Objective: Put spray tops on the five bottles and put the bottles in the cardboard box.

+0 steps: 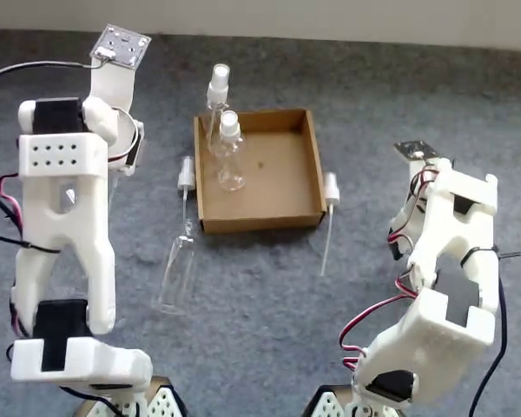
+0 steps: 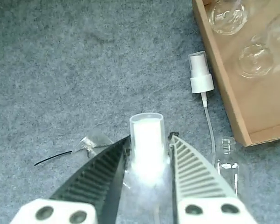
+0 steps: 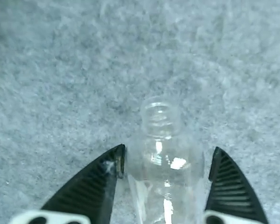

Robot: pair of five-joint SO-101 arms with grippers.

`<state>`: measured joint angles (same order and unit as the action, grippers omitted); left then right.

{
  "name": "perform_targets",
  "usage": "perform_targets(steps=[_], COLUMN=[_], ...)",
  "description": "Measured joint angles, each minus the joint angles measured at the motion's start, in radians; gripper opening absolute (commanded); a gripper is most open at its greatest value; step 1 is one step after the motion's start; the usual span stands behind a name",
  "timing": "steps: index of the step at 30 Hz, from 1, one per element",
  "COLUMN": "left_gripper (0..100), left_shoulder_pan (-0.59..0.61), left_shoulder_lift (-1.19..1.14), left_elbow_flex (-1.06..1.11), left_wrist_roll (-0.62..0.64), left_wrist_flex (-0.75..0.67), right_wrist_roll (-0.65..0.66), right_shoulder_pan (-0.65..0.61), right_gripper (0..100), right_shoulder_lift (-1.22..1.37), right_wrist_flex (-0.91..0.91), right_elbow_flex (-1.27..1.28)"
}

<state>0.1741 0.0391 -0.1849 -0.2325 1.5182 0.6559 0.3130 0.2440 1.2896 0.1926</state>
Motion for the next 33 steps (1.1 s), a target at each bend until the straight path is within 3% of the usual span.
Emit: perform_targets(steps=[8, 12, 17, 21, 27, 30, 33], left_gripper=[6, 6, 6, 6, 6, 6, 2], left_shoulder_pan=[0.0, 0.0, 0.0, -0.026, -0.189, -0.262, -0.31], left_shoulder_lift=[0.101, 0.178, 0.318, 0.439, 0.608, 0.672, 0.709], left_elbow_flex=[0.0, 0.0, 0.0, 0.0, 0.0, -0.002, -0.002], left_wrist_roll=[0.0, 0.0, 0.055, 0.106, 0.166, 0.199, 0.226], left_wrist_flex=[0.054, 0.075, 0.092, 0.092, 0.064, -0.014, -0.121], right_wrist_roll=[-0.005, -0.087, -0.226, -0.356, -0.486, -0.519, -0.545], right_shoulder_pan=[0.002, 0.002, -0.035, -0.181, -0.505, -0.671, -0.76], right_gripper=[4.9, 3.6, 0.5, 0.4, 0.4, 0.4, 0.4], right_shoulder_lift=[0.018, -0.051, -0.331, -0.609, -0.931, -1.046, -1.172], right_wrist_flex=[0.005, 0.005, 0.011, 0.012, -0.021, -0.132, -0.307], right_elbow_flex=[-0.011, -0.009, -0.009, -0.009, 0.075, 0.232, 0.434])
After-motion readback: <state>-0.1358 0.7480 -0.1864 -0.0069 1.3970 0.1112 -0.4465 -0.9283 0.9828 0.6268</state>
